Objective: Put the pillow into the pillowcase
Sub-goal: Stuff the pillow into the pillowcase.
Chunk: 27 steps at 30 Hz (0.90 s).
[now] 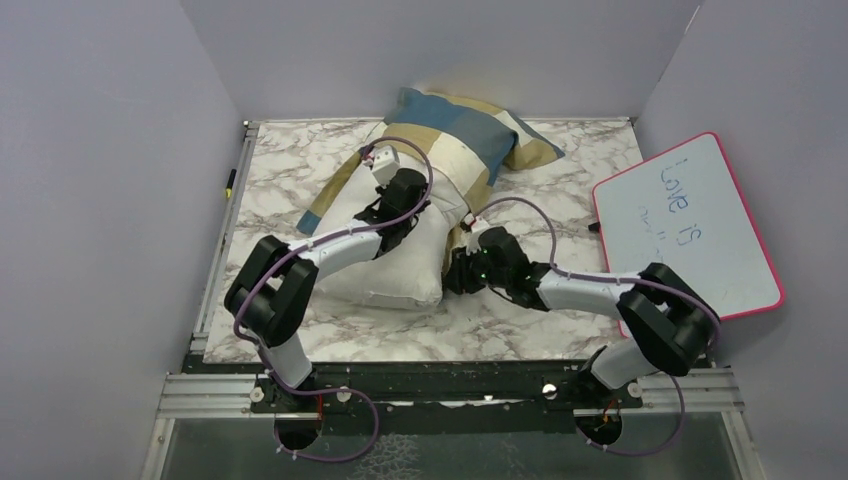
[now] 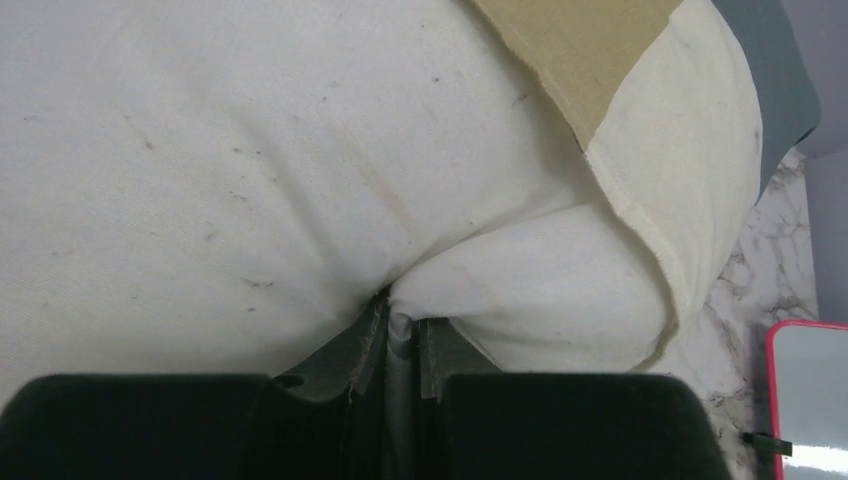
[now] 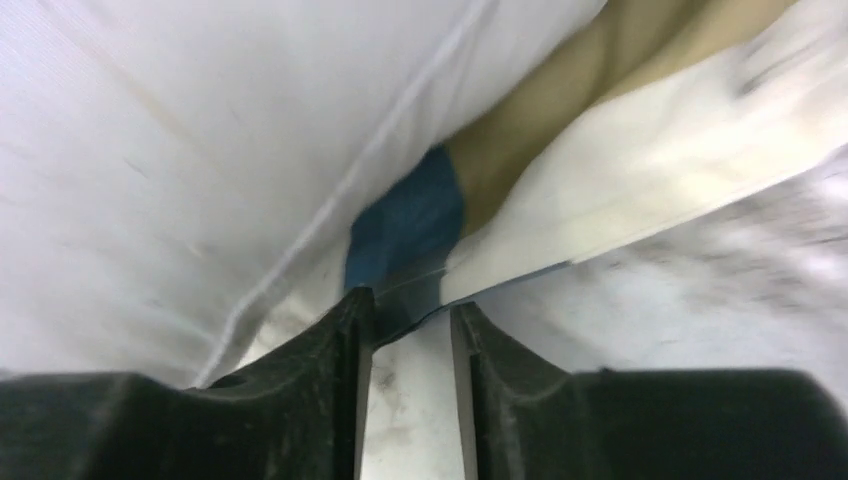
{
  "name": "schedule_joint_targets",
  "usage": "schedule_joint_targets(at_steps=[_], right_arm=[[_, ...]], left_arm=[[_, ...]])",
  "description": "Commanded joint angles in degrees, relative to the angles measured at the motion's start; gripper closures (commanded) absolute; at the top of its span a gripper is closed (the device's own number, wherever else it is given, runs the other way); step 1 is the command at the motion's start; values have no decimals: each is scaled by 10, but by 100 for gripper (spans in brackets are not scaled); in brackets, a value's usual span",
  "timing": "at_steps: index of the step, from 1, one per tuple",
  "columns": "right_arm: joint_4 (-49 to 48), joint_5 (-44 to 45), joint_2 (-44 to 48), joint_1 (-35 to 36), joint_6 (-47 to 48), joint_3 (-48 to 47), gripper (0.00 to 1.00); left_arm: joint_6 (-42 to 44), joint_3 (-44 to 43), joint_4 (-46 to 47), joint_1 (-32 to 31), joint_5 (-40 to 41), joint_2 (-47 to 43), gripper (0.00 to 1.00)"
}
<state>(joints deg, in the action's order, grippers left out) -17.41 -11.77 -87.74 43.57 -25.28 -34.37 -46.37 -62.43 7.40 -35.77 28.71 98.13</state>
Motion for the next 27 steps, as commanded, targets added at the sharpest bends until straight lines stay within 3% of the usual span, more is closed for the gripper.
schedule_joint_targets(at_steps=[1,5,10,19,21,25,27], right_arm=[[83,205,66,1,103,-63,58],[34,254,71,-22,205,-94,53],[-134,274,11,-38,362,-120,50],[-198,347,-128,-48,487,-220,46],[-213,363,-138,-48,503,-226,56],[-193,342,-117,-48,517,-227,92],[-146,281,-86,-48,506,-220,99]], left_arm=[[13,67,24,5,20,9,100],[14,115,61,0,-4,0,100],[14,132,77,-3,-16,-2,100],[2,145,79,-6,-23,-8,100],[0,146,79,-6,-21,-9,100],[-7,143,76,-6,-14,-3,100],[-13,137,66,-12,-2,6,100]])
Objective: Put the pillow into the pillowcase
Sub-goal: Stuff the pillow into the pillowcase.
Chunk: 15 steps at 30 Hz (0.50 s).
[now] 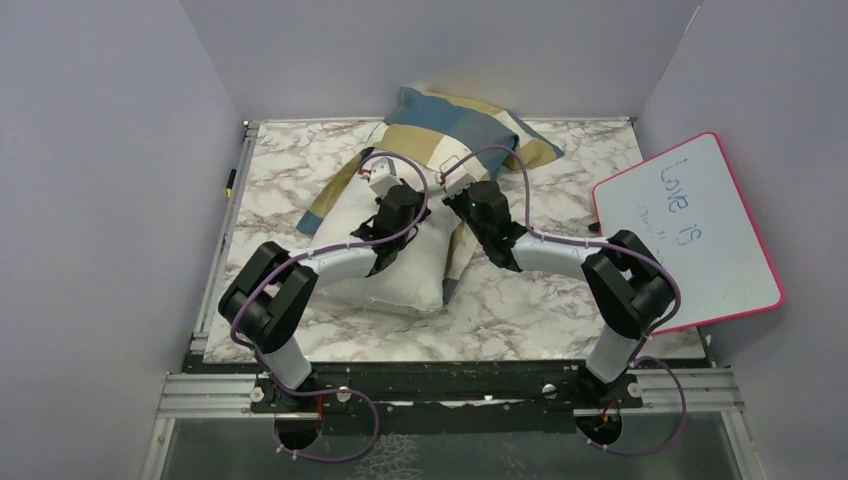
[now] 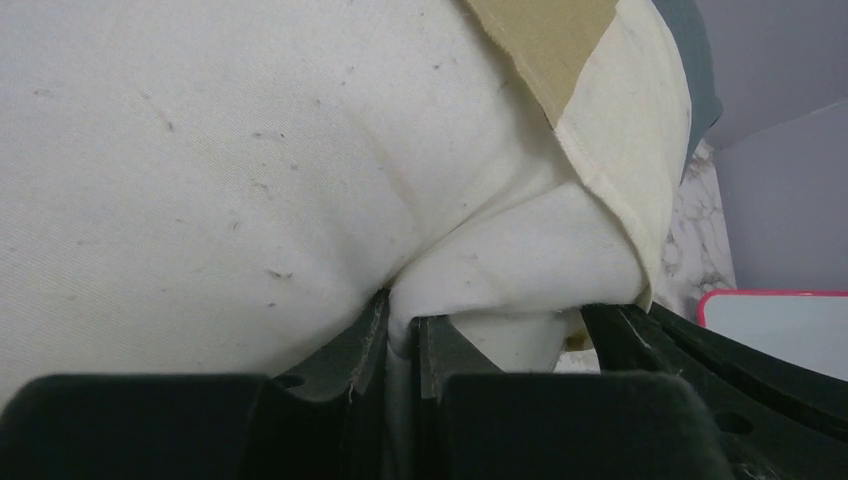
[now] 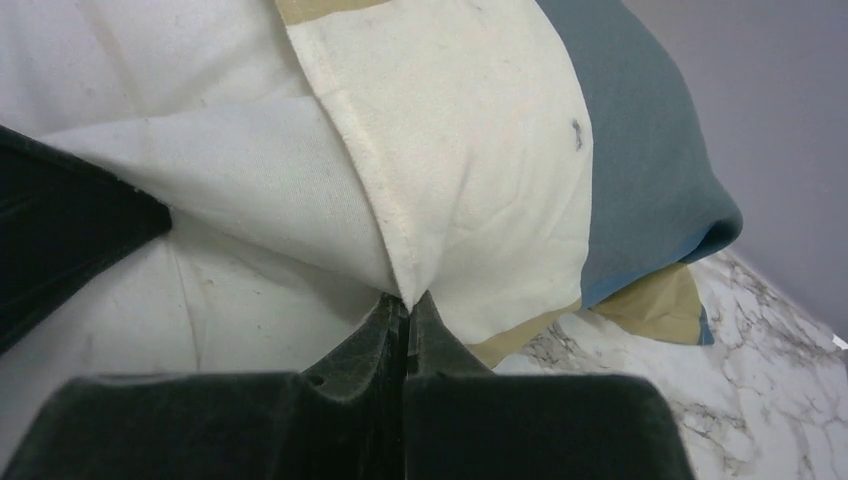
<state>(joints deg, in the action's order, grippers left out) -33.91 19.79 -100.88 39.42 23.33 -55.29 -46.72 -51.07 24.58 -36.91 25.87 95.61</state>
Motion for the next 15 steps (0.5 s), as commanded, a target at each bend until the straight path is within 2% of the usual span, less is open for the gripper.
schedule_joint_targets(at_steps=[1,5,11,15], right_arm=[[43,-83,65,-6,18,-3,100],[83,-258,129,-6,27,45,100],[151,-371,150,-6,34,28,100],[171,-427,127,-5,3,33,100]], left_arm=[[-11,18,-112,-4,30,39,100],[-38,13,-120,-5,36,63,100],[-53,-11,-135,-9,32,93,100],[-66,-15,-135,-10,31,107,100]])
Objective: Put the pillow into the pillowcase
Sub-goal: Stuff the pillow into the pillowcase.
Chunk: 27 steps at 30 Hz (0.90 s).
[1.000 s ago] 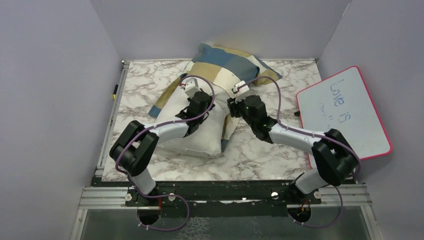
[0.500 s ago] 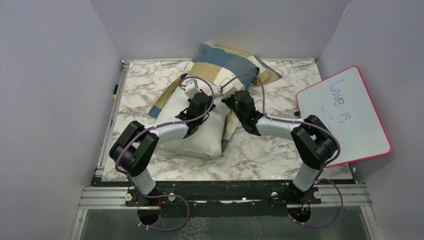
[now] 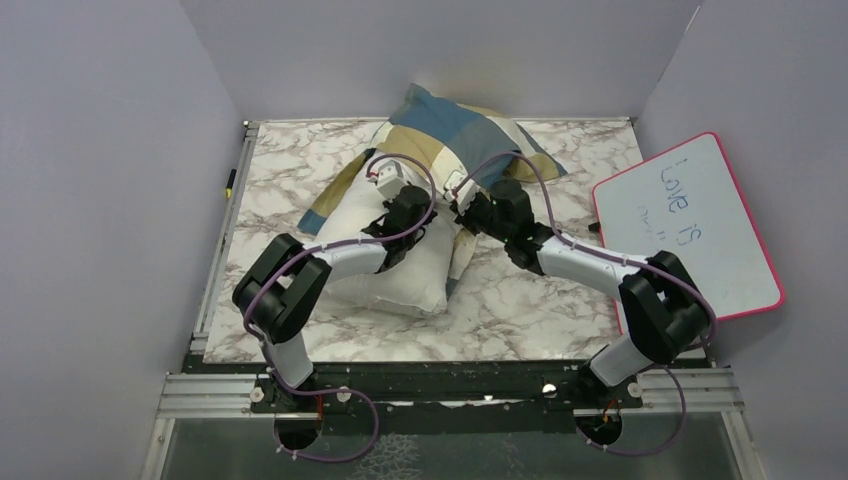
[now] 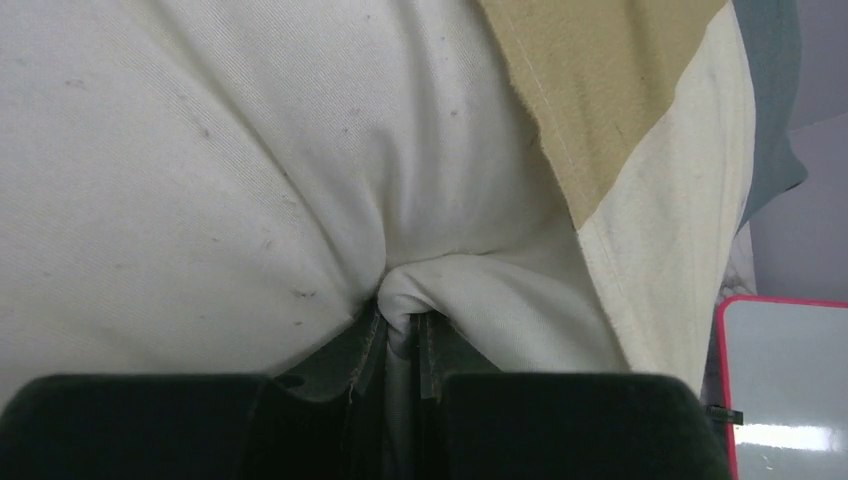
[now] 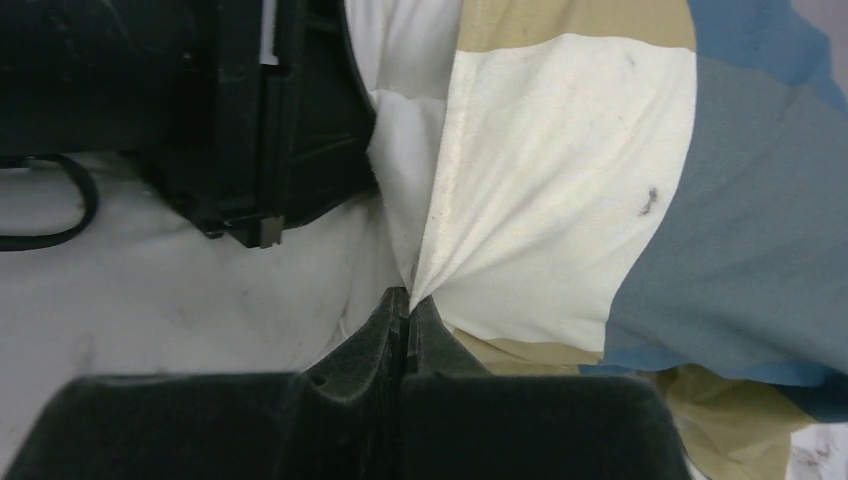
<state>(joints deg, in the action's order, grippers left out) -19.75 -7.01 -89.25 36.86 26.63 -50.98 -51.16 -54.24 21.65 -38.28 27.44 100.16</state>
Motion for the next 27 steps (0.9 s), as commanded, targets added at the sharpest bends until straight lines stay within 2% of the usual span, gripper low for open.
schedule_joint_targets(at_steps=[1,7,11,14,19,21,25,27], right_arm=[[23,-166,10,21,-43,2,100],[-14,-123,50,25,-82,51,100],[39,-108,85,25,-86,19,99],[66,-89,97,25,-92,-4,96],[76,-56,96,25,-84,-26,100],[88,-73,96,25,-88,-38,100],[66,-188,57,32,-137,-22,100],[28,-166,17,56,-157,29,100]], left_arm=[[-23,16,-109,4,16,64,100],[-24,25,-107,4,22,69,100],[-23,22,-108,4,20,73,100],[-23,20,-109,4,19,74,100],[-26,24,-108,4,15,75,100],[-29,25,-107,3,13,76,100],[-36,19,-105,3,8,77,100],[-39,17,-104,1,2,75,100]])
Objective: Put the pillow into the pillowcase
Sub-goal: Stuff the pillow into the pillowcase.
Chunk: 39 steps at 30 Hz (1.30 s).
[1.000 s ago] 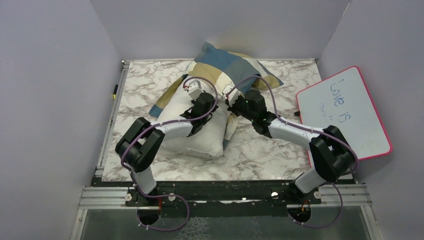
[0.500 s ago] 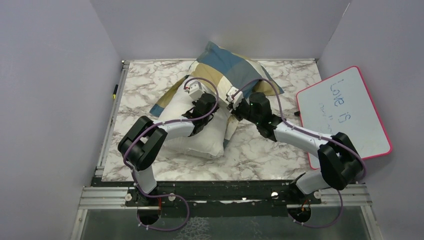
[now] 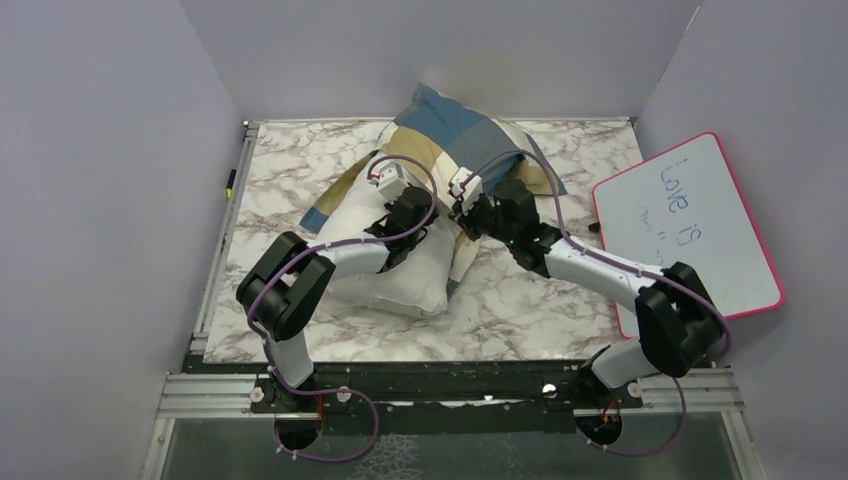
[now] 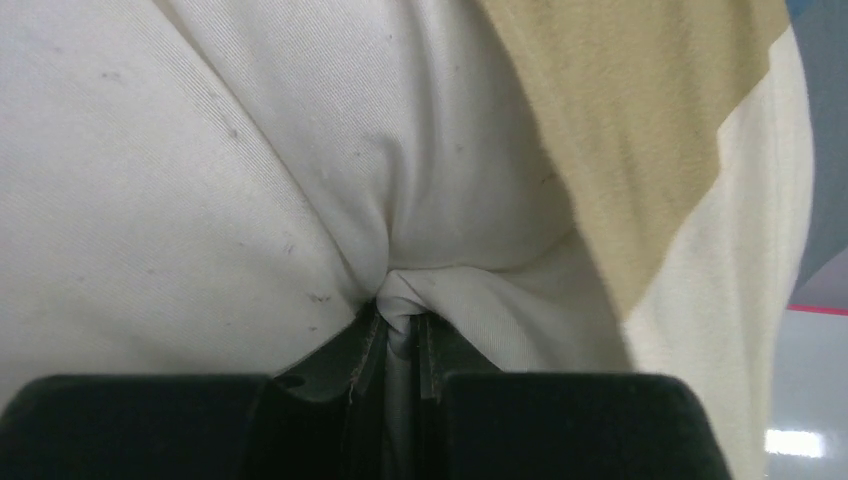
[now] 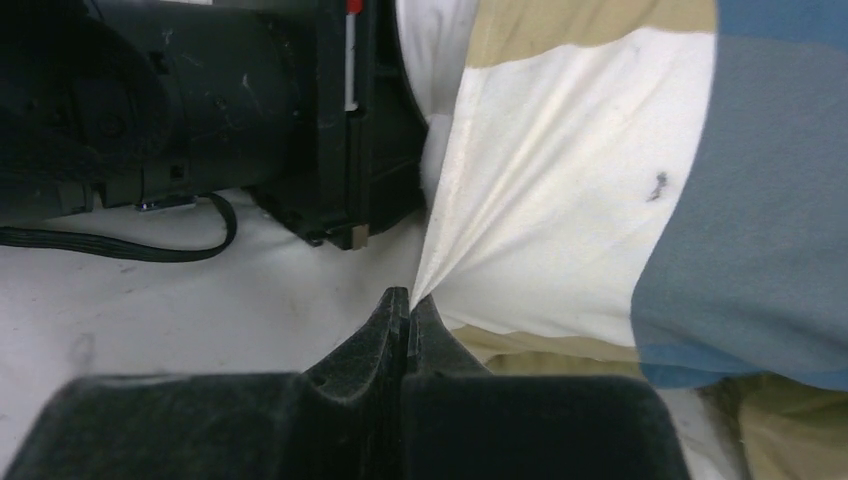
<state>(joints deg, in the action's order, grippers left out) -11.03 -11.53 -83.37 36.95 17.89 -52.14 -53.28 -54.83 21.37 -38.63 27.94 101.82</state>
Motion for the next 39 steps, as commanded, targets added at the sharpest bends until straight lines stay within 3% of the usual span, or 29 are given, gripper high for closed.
schedule_joint_targets(at_steps=[1,3,7,8,12,14,23,30,33,37,39], right_arm=[[-97,-110,-60,63,-82,70,100],[-157,-64,-91,66,-106,110,100],[-176,84,-78,63,-139,138,100],[-176,102,-65,61,-143,141,100],[-147,151,-39,57,-164,132,96],[-131,165,-41,57,-176,133,96],[-40,157,-8,57,-223,108,91],[47,172,25,57,-227,63,83],[80,182,42,57,-220,21,80],[109,169,63,57,-187,-71,72],[109,165,44,57,-148,-122,68]], left_arm=[[-17,25,-99,2,-6,53,100],[-17,39,-95,0,-10,35,100],[-6,64,-93,2,-29,-37,100],[-1,66,-103,3,-29,-60,97],[22,67,-149,9,-30,-164,61],[35,67,-184,18,-35,-214,49],[57,109,-332,74,6,-388,24],[77,148,-279,126,16,-355,15],[121,171,-188,127,-38,-296,22],[122,199,-137,123,-117,-231,68],[119,240,-79,117,-140,-229,83]])
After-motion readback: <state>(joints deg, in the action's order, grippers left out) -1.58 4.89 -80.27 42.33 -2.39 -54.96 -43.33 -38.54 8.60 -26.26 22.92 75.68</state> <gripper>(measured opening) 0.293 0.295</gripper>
